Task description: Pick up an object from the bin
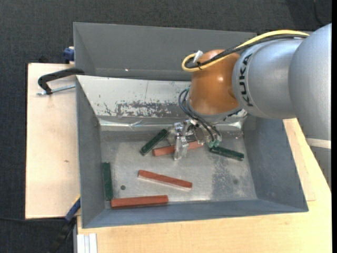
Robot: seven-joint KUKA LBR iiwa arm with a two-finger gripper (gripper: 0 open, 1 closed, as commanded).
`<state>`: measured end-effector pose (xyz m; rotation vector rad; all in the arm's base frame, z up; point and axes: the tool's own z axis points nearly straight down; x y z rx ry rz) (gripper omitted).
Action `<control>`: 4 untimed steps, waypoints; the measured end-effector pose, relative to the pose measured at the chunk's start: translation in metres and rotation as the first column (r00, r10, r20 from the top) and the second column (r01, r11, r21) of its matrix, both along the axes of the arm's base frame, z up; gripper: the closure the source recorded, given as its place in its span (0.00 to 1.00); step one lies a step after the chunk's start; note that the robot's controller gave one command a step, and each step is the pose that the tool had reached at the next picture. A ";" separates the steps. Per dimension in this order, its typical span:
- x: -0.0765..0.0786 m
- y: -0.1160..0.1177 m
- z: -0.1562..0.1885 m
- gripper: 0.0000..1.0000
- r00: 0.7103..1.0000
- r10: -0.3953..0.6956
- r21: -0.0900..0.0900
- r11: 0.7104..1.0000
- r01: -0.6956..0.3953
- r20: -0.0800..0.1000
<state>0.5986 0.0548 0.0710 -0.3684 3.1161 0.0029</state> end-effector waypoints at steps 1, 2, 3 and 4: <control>-0.003 -0.002 0.006 1.00 1.000 0.003 0.000 1.000 -0.003 -0.005; -0.001 0.027 0.000 1.00 0.988 0.154 -0.001 0.988 -0.154 -0.003; -0.001 0.027 0.000 1.00 0.988 0.154 -0.001 0.988 -0.154 -0.002; -0.012 0.053 0.149 1.00 0.986 0.168 -0.001 0.986 -0.168 0.005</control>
Offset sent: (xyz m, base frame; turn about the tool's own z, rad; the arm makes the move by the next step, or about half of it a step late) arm -0.0020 0.0255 -0.0010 -0.1560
